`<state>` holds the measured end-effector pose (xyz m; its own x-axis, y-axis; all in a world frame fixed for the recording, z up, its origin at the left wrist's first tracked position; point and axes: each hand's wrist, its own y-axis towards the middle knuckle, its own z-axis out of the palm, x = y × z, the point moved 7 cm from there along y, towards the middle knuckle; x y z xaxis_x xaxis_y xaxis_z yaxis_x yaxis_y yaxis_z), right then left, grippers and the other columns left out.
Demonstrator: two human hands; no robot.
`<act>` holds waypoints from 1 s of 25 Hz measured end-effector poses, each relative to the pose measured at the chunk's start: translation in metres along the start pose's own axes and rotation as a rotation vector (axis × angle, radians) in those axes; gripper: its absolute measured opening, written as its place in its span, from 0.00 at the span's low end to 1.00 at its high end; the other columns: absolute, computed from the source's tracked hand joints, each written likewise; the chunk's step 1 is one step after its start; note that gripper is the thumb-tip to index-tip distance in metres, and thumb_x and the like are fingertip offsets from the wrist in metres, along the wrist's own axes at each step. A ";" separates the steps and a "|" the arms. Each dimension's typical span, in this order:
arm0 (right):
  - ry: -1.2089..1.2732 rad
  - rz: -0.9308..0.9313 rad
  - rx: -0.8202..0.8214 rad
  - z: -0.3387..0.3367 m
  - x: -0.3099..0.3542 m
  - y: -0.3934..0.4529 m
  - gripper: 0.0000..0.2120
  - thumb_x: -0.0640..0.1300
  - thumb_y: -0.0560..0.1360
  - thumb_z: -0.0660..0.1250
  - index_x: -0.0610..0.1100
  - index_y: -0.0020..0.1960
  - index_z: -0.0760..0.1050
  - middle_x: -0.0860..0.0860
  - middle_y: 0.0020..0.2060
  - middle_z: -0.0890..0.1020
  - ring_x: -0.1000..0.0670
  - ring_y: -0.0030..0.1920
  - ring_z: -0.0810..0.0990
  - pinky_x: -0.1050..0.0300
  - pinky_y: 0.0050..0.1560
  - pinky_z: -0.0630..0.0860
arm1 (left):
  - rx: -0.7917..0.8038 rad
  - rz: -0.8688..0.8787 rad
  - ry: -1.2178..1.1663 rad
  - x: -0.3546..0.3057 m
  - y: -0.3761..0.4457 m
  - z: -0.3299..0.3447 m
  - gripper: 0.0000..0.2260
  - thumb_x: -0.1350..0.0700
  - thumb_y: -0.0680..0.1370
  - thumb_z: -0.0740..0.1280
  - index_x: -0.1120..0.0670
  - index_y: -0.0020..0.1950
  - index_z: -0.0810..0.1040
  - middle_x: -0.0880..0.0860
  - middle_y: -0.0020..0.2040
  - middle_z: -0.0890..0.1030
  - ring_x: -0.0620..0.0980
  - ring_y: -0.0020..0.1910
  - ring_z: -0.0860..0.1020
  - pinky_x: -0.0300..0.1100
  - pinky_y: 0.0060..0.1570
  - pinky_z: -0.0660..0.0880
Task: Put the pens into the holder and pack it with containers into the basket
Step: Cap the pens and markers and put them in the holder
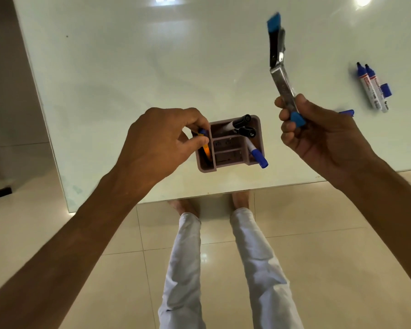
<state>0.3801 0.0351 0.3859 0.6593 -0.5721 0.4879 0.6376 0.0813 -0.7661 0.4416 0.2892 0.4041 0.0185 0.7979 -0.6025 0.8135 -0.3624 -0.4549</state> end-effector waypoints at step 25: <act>-1.507 -0.748 -0.026 0.065 0.011 -0.042 0.26 0.56 0.73 0.79 0.41 0.63 0.79 0.47 0.54 0.85 0.49 0.46 0.86 0.58 0.44 0.85 | 0.051 -0.338 -0.861 -0.013 -0.015 0.010 0.09 0.54 0.82 0.71 0.57 0.57 0.87 0.52 0.48 0.90 0.52 0.45 0.89 0.41 0.50 0.86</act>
<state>0.3862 0.0789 0.4505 0.0128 0.7618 0.6477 0.9690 0.1504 -0.1960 0.4238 0.2799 0.4120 -0.6699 0.2398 -0.7027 0.6699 -0.2130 -0.7113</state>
